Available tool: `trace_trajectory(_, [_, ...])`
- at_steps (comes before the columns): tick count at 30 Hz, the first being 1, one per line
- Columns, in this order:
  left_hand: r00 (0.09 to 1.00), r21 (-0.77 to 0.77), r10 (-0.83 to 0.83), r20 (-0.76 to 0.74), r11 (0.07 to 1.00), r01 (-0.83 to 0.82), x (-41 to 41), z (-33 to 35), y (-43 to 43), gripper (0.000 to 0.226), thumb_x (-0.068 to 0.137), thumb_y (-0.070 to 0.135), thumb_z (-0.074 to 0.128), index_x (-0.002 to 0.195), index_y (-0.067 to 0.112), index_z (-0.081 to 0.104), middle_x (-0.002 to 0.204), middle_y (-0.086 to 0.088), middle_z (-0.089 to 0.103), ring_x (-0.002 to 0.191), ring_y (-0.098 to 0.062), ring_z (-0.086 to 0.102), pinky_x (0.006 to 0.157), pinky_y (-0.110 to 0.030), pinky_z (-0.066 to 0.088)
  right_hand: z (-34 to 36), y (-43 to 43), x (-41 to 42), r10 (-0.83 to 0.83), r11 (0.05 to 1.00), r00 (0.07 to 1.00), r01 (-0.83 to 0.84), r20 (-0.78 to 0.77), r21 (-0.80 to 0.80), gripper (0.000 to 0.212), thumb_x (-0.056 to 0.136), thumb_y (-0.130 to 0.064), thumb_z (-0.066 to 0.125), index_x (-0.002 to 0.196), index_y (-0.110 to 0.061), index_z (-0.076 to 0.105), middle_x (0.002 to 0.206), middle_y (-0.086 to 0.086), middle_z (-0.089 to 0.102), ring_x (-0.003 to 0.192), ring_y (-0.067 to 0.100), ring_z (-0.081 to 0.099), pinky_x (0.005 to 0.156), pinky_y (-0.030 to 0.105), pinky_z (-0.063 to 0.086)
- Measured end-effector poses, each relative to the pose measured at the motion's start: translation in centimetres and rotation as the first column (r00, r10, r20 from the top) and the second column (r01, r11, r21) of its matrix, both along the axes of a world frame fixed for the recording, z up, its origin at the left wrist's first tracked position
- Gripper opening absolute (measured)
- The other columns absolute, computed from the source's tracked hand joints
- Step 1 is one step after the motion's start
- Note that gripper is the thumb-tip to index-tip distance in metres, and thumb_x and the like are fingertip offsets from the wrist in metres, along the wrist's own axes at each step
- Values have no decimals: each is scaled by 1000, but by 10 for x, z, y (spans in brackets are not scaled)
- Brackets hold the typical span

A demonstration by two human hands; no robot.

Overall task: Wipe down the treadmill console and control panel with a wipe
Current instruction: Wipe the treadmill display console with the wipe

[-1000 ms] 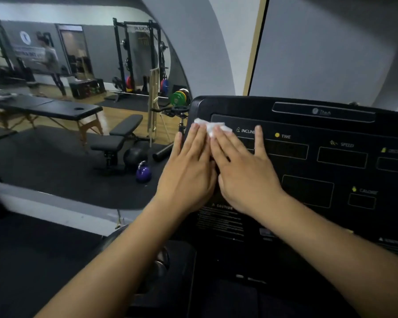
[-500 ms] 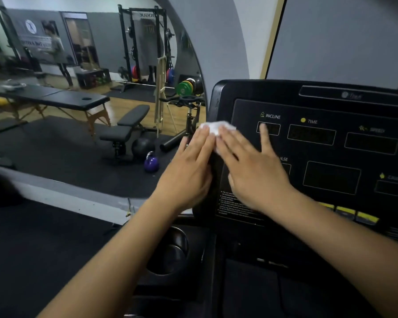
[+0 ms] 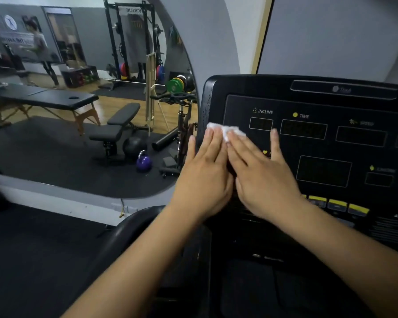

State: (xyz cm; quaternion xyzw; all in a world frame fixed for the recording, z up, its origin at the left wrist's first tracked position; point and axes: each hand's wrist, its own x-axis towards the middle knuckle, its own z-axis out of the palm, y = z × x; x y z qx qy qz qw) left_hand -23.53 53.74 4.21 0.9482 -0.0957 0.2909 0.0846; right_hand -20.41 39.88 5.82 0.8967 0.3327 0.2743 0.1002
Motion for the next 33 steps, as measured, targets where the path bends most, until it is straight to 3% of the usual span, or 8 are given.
trace_trajectory(3, [999,39,38,16,999,-38,12,12,-2,70,91,36,14,153,4,18,160,-19,16,150,-30,6,120,-51,-2,9,-1,6,-30,998,1000,30,0,57,66,87,-24,39,149,-5,27,159,9,17,147,19,12,112,67,6])
trace_trajectory(8, [999,27,-35,-5,999,35,-27,-41,-28,67,92,31,29,152,3,23,159,-20,21,149,-32,10,119,-55,13,-43,-31,-27,35,997,998,-31,-54,75,67,84,-21,30,148,-4,30,159,10,18,148,20,11,113,64,13])
trace_trajectory(16, [1000,77,-7,17,997,6,14,2,-44,67,97,40,16,155,7,10,162,-16,8,151,-27,-2,120,-53,-5,-7,-41,2,-74,989,997,74,-11,131,69,86,-21,47,149,-4,25,160,8,12,148,18,7,112,67,7])
trace_trajectory(21, [995,88,-96,8,992,95,-10,-33,-63,66,95,36,27,153,6,17,160,-17,19,150,-28,6,120,-56,5,-40,-70,-19,-36,991,998,42,-50,126,67,83,-21,34,147,-4,31,159,9,18,147,19,13,110,67,14])
trace_trajectory(29, [996,119,-67,59,991,60,19,7,-86,66,96,39,19,152,6,19,159,-17,20,150,-29,9,118,-59,0,-9,-85,2,-116,971,993,120,-31,205,69,85,-19,45,150,-5,25,160,6,14,147,16,9,110,70,8])
trace_trajectory(33, [992,186,-116,39,977,107,0,-23,-101,65,96,37,27,151,3,26,157,-21,26,148,-33,16,117,-57,7,-36,-106,-17,-97,974,993,108,-68,199,66,84,-22,31,148,-8,33,159,5,20,146,15,15,108,71,16])
